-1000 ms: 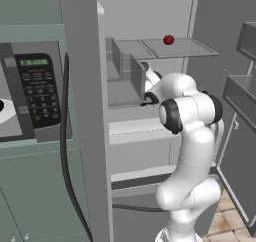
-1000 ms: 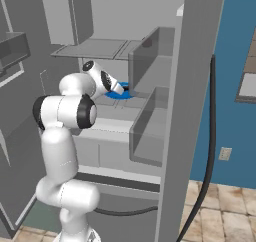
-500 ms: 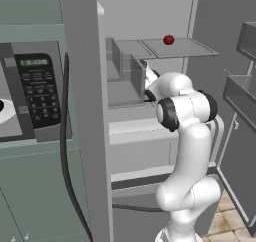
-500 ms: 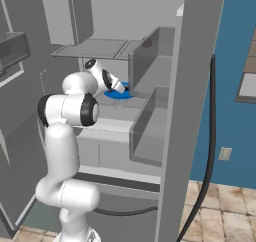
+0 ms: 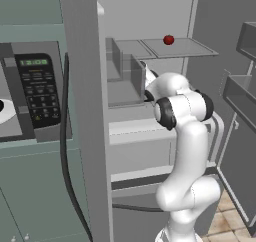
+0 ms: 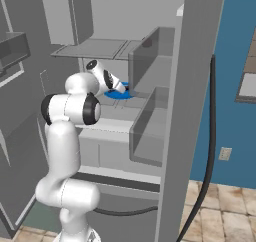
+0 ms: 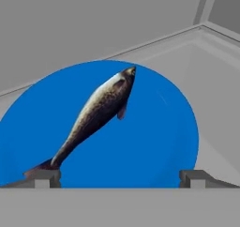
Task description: Transport the fish from the fridge to the microwave and turn on the microwave.
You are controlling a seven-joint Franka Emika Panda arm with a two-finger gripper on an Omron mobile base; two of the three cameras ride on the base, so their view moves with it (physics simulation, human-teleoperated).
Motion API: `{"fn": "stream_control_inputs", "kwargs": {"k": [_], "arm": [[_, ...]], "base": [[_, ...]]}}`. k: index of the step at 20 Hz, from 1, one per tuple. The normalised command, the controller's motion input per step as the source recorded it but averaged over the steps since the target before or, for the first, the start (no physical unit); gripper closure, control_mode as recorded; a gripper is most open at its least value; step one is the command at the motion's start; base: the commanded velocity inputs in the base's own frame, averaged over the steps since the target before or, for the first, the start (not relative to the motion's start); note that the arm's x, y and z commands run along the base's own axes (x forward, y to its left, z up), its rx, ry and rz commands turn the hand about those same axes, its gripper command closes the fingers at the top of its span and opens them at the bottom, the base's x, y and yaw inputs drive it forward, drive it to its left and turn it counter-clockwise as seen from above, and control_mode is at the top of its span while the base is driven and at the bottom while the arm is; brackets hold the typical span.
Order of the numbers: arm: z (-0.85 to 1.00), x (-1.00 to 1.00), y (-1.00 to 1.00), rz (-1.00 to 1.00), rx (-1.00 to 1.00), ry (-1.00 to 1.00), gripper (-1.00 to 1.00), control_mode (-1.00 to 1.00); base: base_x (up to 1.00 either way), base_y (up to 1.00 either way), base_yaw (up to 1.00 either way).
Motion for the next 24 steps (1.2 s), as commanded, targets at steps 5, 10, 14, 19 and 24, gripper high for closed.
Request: {"fn": "stream_control_inputs", "kwargs": {"k": [5, 10, 14, 19, 24], "arm": [[0.00, 0.19, -0.01, 0.00, 0.00, 0.00, -1.00, -1.00], [0.00, 0.22, -0.01, 0.00, 0.00, 0.00, -1.00, -1.00], [-0.02, 0.23, -0.01, 0.00, 0.00, 0.00, -1.00, -1.00], [-0.05, 0.22, -0.04, 0.00, 0.00, 0.00, -1.00, -1.00], [-0.02, 0.19, -0.02, 0.00, 0.00, 0.01, -1.00, -1.00]], "base": [[0.00, 0.00, 0.00], [0.00, 0.00, 0.00], [0.00, 0.00, 0.00], [0.00, 0.00, 0.00], [0.00, 0.00, 0.00]]}}
